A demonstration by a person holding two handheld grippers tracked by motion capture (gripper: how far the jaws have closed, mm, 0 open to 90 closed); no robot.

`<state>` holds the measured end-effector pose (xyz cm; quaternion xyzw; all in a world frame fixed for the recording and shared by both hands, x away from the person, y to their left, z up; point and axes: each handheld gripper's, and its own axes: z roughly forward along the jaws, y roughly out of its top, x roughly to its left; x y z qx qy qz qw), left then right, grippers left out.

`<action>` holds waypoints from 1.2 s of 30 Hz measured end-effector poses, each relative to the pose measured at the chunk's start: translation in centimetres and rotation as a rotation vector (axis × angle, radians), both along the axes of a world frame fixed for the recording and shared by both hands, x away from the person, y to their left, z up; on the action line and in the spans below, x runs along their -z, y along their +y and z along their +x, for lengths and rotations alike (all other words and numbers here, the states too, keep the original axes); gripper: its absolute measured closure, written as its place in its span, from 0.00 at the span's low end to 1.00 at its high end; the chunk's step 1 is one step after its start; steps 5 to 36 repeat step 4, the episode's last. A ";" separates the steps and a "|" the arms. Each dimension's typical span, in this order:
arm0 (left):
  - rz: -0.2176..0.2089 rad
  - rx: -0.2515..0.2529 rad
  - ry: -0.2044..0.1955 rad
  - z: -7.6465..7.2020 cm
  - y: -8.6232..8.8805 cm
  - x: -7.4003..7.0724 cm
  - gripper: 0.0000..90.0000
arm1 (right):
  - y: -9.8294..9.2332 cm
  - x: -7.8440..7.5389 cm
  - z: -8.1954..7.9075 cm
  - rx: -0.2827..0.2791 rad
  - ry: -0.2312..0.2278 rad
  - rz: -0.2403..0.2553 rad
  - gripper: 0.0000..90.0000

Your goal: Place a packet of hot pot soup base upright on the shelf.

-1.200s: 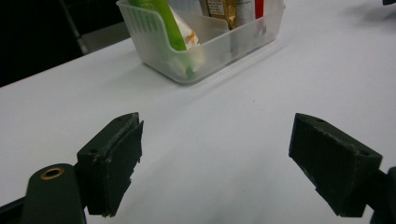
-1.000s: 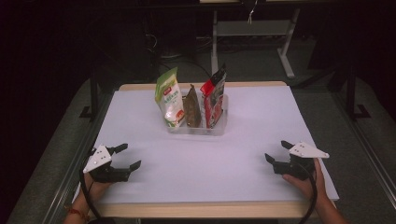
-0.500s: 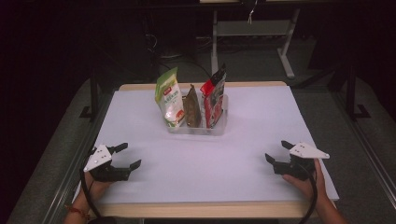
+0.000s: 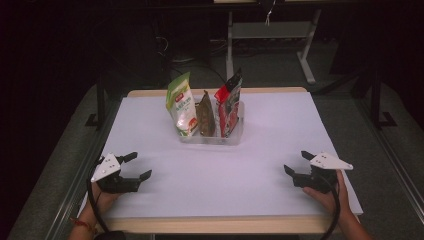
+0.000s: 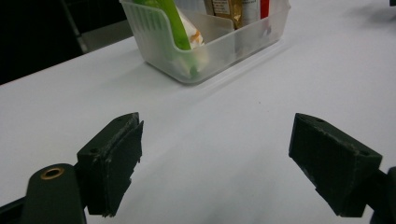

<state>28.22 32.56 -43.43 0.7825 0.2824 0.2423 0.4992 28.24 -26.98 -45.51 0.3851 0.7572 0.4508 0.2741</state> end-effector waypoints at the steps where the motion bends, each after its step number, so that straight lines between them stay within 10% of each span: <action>1: 0.001 0.002 0.000 0.0 0.0 0.0 0.19 | 0.0 0.0 0.0 -0.002 0.000 -0.001 0.20; 36: 0.001 0.003 -0.003 0.0 -0.1 -0.1 0.19 | 0.0 0.0 0.1 -0.002 0.003 -0.002 0.20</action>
